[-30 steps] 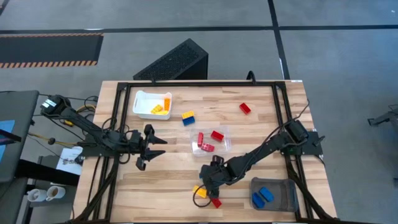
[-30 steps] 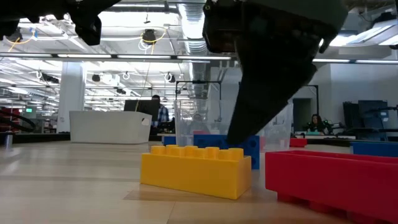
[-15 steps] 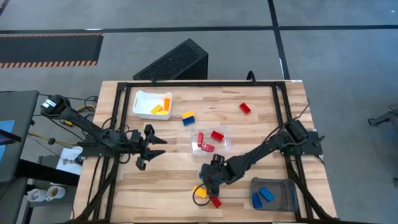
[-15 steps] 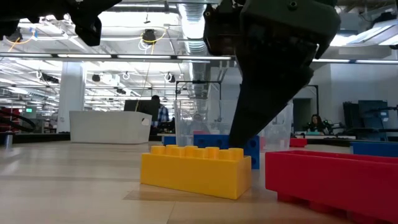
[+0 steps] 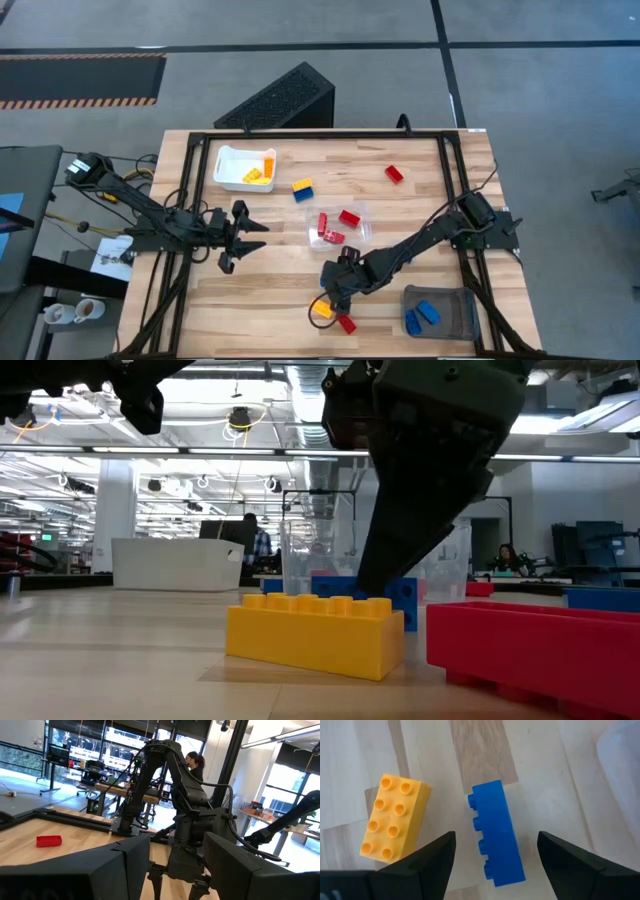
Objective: Sort & place blocks by color
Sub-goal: Put the blue game piece into the black bin
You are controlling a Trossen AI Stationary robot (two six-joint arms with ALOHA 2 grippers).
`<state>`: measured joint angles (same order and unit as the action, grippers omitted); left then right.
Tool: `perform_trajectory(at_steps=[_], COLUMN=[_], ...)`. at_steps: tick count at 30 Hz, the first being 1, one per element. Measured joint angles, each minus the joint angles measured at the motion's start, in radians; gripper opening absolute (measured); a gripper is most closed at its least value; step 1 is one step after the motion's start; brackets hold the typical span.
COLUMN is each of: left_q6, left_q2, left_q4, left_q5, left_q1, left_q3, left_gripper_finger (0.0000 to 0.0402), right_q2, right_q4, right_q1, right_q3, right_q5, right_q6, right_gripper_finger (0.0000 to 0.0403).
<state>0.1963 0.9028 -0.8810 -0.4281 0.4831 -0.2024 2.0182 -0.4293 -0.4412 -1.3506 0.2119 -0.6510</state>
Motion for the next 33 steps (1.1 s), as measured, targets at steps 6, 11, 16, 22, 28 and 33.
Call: perform_trajectory(at_steps=[6, 11, 16, 22, 28, 33], left_q6=[-0.012, -0.019, -0.02, -0.019, -0.019, -0.019], left_q2=[0.0, 0.0, 0.0, 0.0, 0.0, 0.0], left_q4=[-0.02, -0.026, -0.027, -0.028, -0.03, -0.03], left_q5=[-0.003, -0.003, -0.003, 0.001, 0.001, 0.001], left_q1=[0.0, 0.0, 0.0, 0.0, 0.0, 0.0], left_q3=[0.0, 0.0, 0.0, 0.0, 0.0, 0.0], left_gripper_finger=[0.0173, 0.0173, 0.0173, 0.0173, 0.0174, 0.0174], right_q2=[0.0, 0.0, 0.049, 0.097, 0.09, 0.074], right_q4=[0.0, 0.003, 0.028, 0.051, 0.044, 0.04], right_q1=[-0.002, -0.001, 0.008, 0.008, 0.008, 0.008], right_q3=[0.0, 0.0, 0.003, -0.005, -0.003, -0.002], right_q5=[0.003, 0.007, -0.016, -0.026, -0.036, -0.04], right_q6=[0.002, 0.005, 0.021, 0.017, 0.008, 0.019], right_gripper_finger=[0.0302, 0.0302, 0.0301, 0.0301, 0.0301, 0.0301])
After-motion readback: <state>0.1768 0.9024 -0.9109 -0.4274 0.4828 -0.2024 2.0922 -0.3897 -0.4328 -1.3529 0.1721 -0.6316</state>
